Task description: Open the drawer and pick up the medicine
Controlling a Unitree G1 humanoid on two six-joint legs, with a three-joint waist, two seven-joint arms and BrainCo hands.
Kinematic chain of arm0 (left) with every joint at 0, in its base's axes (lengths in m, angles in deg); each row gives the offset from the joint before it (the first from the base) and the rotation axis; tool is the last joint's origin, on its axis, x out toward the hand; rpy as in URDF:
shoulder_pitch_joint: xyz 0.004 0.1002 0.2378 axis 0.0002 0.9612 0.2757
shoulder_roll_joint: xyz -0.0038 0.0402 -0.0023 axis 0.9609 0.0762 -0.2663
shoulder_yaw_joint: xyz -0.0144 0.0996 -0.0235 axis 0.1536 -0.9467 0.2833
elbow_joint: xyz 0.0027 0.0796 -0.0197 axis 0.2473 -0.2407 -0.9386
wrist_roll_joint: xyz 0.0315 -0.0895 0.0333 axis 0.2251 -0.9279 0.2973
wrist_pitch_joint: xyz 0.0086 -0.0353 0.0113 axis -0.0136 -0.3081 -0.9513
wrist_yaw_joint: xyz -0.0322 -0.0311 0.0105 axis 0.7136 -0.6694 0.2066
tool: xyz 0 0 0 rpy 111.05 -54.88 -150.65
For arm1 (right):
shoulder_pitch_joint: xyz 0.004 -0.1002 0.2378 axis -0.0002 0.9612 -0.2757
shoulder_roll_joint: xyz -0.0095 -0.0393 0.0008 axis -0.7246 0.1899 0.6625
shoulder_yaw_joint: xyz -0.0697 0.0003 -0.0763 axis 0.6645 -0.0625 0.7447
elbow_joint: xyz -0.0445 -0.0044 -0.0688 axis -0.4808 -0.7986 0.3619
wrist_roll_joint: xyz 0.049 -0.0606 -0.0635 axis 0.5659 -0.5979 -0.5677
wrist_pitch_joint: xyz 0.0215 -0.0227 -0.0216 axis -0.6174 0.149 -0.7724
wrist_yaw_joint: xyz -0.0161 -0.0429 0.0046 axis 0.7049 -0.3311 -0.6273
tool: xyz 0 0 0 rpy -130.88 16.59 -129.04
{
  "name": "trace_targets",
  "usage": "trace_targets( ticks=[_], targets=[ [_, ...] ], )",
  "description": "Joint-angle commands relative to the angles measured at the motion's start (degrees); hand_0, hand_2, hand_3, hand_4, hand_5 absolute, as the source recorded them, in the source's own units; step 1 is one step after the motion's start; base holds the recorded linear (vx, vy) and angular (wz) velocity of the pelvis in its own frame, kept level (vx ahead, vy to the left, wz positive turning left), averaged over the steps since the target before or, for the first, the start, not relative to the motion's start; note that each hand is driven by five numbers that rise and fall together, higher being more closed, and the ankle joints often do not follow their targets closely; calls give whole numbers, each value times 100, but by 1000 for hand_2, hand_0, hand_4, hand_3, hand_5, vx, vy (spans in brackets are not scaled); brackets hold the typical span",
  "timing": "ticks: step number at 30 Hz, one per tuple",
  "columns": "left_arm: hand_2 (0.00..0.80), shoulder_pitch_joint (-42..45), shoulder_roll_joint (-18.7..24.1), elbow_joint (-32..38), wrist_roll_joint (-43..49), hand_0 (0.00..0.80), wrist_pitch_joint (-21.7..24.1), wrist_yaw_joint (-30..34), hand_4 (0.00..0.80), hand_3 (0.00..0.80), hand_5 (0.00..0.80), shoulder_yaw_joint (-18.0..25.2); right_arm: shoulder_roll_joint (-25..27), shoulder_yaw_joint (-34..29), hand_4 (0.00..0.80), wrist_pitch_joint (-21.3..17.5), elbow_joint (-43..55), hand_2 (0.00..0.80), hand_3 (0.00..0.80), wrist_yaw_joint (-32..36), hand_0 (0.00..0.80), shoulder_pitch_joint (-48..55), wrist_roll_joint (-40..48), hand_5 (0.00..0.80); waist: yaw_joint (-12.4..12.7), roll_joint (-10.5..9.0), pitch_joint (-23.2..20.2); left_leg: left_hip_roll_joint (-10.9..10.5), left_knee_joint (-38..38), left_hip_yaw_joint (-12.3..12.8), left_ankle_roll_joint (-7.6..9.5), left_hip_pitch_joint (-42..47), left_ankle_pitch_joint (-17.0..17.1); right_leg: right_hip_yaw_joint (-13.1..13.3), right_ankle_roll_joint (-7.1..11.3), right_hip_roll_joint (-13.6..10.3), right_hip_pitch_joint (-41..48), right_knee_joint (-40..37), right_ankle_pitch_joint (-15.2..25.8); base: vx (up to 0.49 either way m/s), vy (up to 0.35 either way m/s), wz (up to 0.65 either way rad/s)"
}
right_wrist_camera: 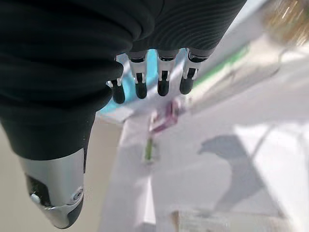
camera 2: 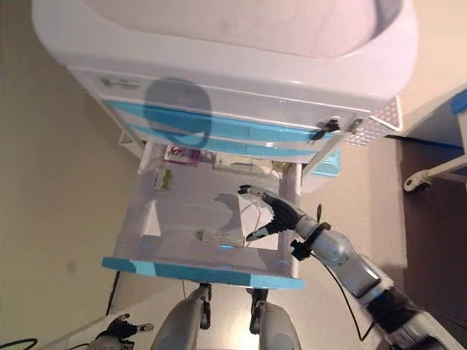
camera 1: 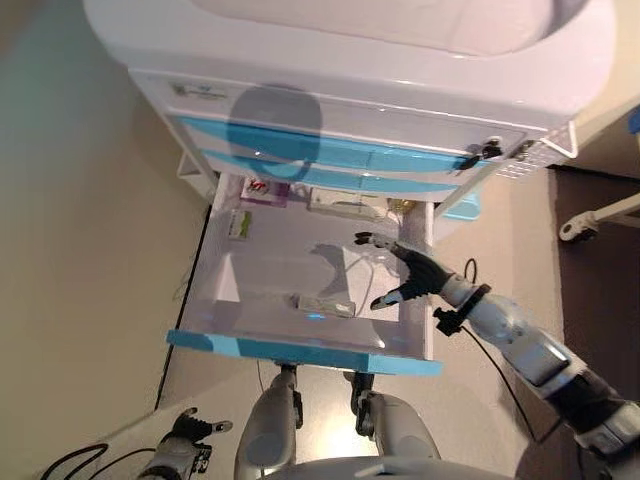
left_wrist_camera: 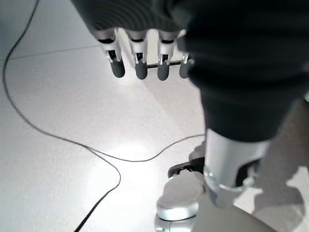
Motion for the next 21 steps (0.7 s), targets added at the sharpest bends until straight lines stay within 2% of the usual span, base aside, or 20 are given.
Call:
trace_targets(
  ticks=[1, 5, 10, 21],
  targets=[
    [0, 2, 72, -41, 94, 0, -46, -173, 0, 0, 0, -88, -112, 165, 0, -4, 190, 0, 0, -255, 0, -61, -489, 0, 8, -196, -83, -132, -30, 50, -50, 33, -28, 125, 389, -360, -318, -224, 970, 15, -15, 29],
    [0, -62, 25, 11, 47, 0, -48, -266, 0, 0, 0, -233, -554, 572, 0, 144, -670, 0, 0, -459, 0, -321, -1218, 0, 71, -161, -5, -132, -38, -47, -63, 24, -27, 48, 373, -381, -294, -155, 888, 4, -8, 17],
    [0, -153, 13, 20, -4, 0, -71, -350, 0, 0, 0, -343, -927, 809, 0, 266, -1272, 0, 0, -586, 0, -450, -1535, 0, 97, -150, 28, -145, -81, -136, -72, -54, 41, -25, 364, -400, -337, -153, 899, -1, -5, 5],
    [0, -272, -83, 26, -131, 0, -61, -459, 0, 0, 0, -549, -1422, 1331, 0, 467, -2250, 0, 0, -839, 0, -883, -2580, 0, 133, -103, 75, -153, -112, -180, -70, -104, 63, -29, 361, -400, -383, -168, 896, -1, 2, 4]
  ],
)
